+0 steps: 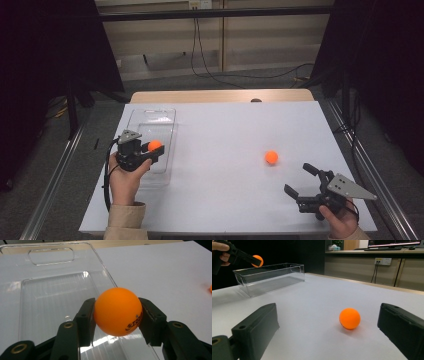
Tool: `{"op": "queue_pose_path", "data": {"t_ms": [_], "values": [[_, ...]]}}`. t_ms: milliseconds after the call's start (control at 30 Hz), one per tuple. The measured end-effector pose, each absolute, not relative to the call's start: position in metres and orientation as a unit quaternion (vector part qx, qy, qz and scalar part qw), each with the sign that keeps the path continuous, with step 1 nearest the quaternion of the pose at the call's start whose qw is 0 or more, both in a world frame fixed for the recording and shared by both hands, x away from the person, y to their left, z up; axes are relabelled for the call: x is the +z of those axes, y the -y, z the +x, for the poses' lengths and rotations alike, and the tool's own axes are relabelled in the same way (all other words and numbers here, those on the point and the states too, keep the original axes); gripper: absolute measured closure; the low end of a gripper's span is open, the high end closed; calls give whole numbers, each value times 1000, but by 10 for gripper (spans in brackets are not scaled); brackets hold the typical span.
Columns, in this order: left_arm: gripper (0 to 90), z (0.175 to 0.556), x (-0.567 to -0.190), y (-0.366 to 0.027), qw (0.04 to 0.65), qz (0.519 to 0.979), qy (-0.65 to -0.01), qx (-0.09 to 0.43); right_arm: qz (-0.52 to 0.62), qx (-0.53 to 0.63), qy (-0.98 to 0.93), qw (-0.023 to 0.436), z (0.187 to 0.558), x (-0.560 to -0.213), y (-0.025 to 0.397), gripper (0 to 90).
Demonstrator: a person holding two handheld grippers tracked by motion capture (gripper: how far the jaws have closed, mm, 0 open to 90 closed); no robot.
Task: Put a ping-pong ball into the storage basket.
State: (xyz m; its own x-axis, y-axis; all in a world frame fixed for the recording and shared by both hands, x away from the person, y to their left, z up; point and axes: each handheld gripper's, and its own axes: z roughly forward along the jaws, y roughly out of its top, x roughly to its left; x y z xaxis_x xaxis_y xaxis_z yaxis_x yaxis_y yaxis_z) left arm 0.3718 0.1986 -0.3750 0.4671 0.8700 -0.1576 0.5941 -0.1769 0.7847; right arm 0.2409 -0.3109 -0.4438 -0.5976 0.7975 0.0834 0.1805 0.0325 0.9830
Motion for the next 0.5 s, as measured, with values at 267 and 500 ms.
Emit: {"op": "queue_pose_path", "data": {"t_ms": [267,500], "values": [[510,373,-378,-201,411,748,-492,170,366,592,-669,260,241,-444,311,27],[509,373,-379,-203,408,746,-497,172,365,592,-669,261,241,-444,311,27]]}}
